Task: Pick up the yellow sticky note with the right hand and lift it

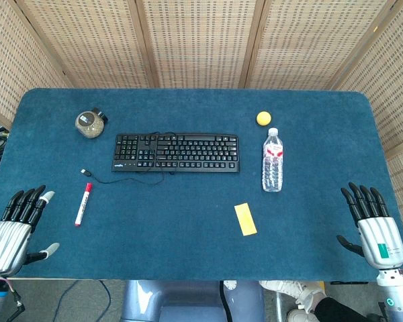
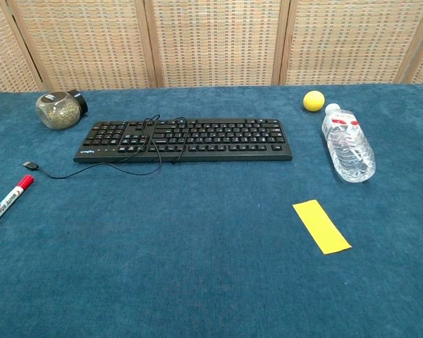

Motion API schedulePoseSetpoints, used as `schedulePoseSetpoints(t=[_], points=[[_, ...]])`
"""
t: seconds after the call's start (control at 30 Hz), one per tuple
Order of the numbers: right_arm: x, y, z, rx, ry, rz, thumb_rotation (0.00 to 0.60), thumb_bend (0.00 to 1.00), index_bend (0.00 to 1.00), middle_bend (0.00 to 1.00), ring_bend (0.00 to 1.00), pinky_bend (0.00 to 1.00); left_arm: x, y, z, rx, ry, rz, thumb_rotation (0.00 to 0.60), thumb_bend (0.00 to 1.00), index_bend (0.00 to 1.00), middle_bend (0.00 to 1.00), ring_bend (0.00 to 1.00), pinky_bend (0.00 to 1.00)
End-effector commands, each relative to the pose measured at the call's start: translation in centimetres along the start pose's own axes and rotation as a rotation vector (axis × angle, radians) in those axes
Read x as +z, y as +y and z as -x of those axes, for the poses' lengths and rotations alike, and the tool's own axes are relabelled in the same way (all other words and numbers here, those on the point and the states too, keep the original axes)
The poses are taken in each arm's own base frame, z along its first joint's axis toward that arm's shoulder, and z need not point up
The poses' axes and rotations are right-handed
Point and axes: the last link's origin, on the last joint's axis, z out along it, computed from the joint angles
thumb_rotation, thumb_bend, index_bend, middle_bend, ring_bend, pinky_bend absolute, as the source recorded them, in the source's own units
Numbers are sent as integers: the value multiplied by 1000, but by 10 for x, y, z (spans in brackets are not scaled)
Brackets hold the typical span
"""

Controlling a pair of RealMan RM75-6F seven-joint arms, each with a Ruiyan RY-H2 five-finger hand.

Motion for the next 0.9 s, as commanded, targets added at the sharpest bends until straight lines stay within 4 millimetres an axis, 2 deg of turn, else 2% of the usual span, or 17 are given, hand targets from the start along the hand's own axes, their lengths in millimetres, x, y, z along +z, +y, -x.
schedulePoseSetpoints(t=[0.03,0.2,0.3,0.37,0.43,0.77,0.9], points=[[0,-2,1,1,-1,-7,600,0,0,0,0,0,0,0,0,-2,-2,0,600,0,0,0,0,0],[2,-7,5,34,-24,-32,600,0,0,0,0,0,1,-1,0,-5,-3,-4,600,0,0,0,0,0],[11,-17,10,45,-51,-86,600,0,8,0,0,0,2,-1,2,-3,-14,-5,600,0,0,0,0,0],[36,-45,20,-8,-104,-251,600,0,31,0,0,0,6,0,4,-12,-23,-6,600,0,0,0,0,0],[50,-61,26,-35,-148,-320,600,0,42,0,0,0,8,-1,3,-17,-22,-11,600,0,0,0,0,0],[92,-125,54,-71,-231,-531,600,0,124,0,0,0,11,-5,4,-19,-31,-36,600,0,0,0,0,0],[101,-137,65,-98,-254,-557,600,0,136,0,0,0,13,-7,5,-20,-39,-41,600,0,0,0,0,0]])
